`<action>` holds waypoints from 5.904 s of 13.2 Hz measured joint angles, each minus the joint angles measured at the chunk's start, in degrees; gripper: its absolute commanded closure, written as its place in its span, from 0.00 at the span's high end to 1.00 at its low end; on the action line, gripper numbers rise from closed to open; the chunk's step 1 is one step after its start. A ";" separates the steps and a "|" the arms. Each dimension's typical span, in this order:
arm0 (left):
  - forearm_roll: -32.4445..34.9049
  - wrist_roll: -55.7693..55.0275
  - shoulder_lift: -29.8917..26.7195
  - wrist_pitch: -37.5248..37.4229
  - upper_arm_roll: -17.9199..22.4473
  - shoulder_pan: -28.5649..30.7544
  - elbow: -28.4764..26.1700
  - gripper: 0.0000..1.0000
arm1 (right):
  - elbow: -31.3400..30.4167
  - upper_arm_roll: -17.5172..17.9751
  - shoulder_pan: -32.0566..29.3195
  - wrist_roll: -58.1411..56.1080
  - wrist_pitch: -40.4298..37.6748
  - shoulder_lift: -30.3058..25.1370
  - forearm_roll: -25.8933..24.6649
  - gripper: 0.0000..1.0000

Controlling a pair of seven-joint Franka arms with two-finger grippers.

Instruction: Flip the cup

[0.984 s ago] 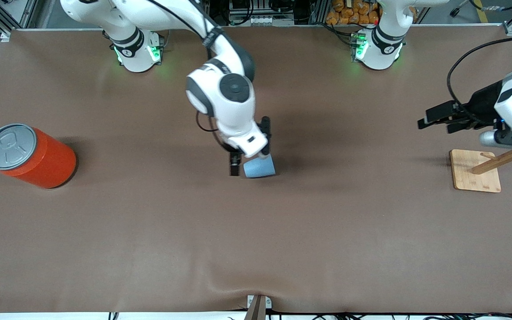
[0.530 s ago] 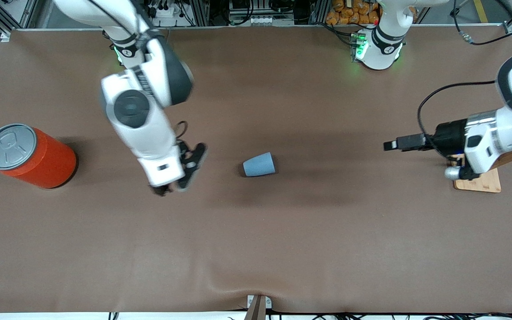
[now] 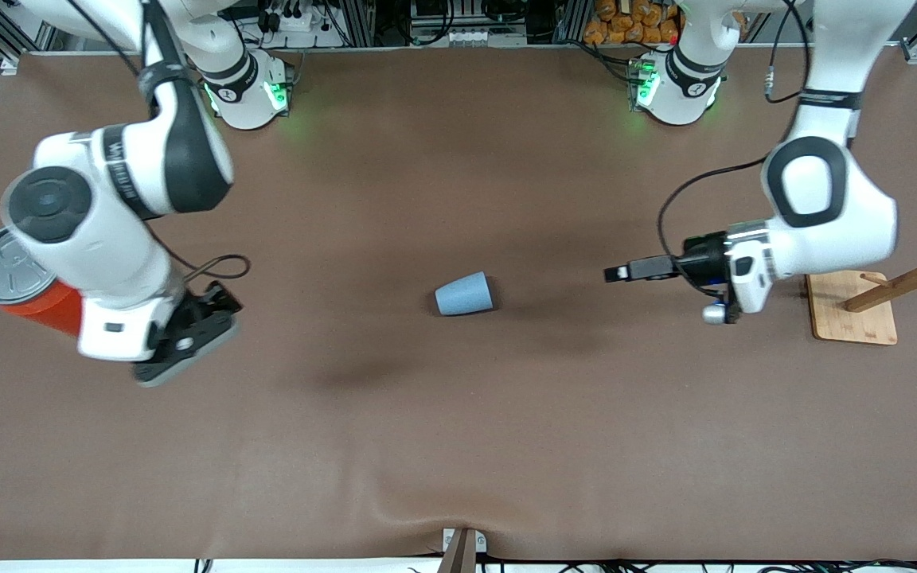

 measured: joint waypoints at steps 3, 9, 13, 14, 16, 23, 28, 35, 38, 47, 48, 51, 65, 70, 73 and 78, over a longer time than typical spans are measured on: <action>-8.32 4.38 3.10 6.42 -5.15 -0.63 -1.97 1.00 | 0.05 -0.73 -6.37 1.63 -6.05 -1.62 2.92 1.00; -21.87 19.64 12.79 12.48 -6.27 -5.63 -2.21 1.00 | -5.94 -1.15 -13.17 2.21 -13.37 -11.88 4.47 1.00; -29.54 24.98 15.73 13.37 -6.29 -8.15 -1.58 1.00 | -12.04 -0.95 -15.96 9.00 -18.96 -20.54 4.50 1.00; -31.39 26.72 16.66 13.37 -6.30 -8.66 -1.19 1.00 | -12.36 -0.61 -16.63 11.24 -20.36 -21.66 4.51 1.00; -33.42 29.13 18.70 13.37 -6.31 -9.83 0.05 1.00 | -12.08 0.51 -18.41 13.76 -20.48 -22.35 4.52 1.00; -33.86 29.26 23.09 13.39 -6.32 -11.60 4.74 1.00 | -4.98 9.60 -25.43 24.18 -27.45 -22.26 4.58 1.00; -34.88 29.26 24.30 13.40 -6.32 -12.60 5.75 1.00 | -3.13 10.11 -25.78 24.56 -28.04 -22.20 4.57 1.00; -36.65 29.77 27.42 13.40 -6.33 -14.28 9.64 0.31 | -0.92 10.21 -25.80 23.99 -32.58 -22.21 3.07 1.00; -36.66 31.90 27.99 13.64 -6.10 -14.17 9.70 0.02 | -0.75 10.34 -25.80 23.21 -32.28 -22.18 3.08 1.00; -36.55 33.67 28.37 13.25 -5.61 -13.34 12.12 0.00 | -0.54 11.37 -25.34 23.21 -30.76 -22.11 3.15 1.00; -34.00 30.22 27.39 13.25 -5.61 -13.27 13.06 0.00 | -0.53 11.22 -25.41 23.21 -30.74 -22.10 3.15 1.00; -16.61 9.92 21.83 13.59 -5.54 -11.88 16.03 0.00 | -0.51 11.03 -25.45 23.21 -30.71 -22.09 3.15 1.00; 68.72 -12.75 2.45 0.94 -5.46 11.68 5.60 0.00 | -0.47 11.05 -25.42 23.21 -28.86 -21.32 3.30 1.00; 72.35 -14.24 -0.59 17.18 -6.38 13.33 -8.78 0.00 | -0.14 10.94 -25.47 23.21 -28.67 -21.33 3.25 1.00; 72.46 -16.12 -0.88 22.20 -7.69 13.30 -11.27 0.00 | -0.09 10.42 -26.04 23.21 -28.70 -21.34 3.23 1.00; 72.46 -17.38 1.10 25.79 -7.71 13.21 -11.87 0.40 | 0.12 10.29 -26.06 23.21 -28.76 -21.40 3.28 1.00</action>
